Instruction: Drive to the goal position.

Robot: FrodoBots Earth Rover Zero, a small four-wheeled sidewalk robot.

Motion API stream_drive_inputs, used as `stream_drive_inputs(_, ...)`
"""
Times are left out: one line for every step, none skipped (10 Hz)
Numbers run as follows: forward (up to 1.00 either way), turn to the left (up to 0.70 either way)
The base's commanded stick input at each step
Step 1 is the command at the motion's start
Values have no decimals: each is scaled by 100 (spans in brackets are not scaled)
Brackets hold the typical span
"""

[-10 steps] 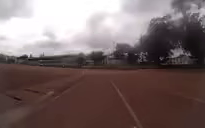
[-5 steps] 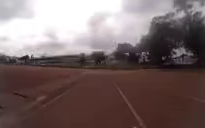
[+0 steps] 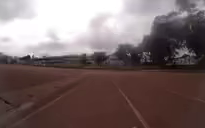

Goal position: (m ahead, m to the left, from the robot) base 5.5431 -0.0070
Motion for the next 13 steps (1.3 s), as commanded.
stream_drive_inputs(100, 0)
stream_drive_inputs(100, 0)
stream_drive_inputs(100, 0)
stream_drive_inputs(100, 0)
stream_drive_inputs(100, 0)
stream_drive_inputs(100, 0)
stream_drive_inputs(100, 0)
stream_drive_inputs(100, 0)
stream_drive_inputs(100, 0)
stream_drive_inputs(100, 0)
stream_drive_inputs(100, 0)
stream_drive_inputs(100, 0)
stream_drive_inputs(100, 0)
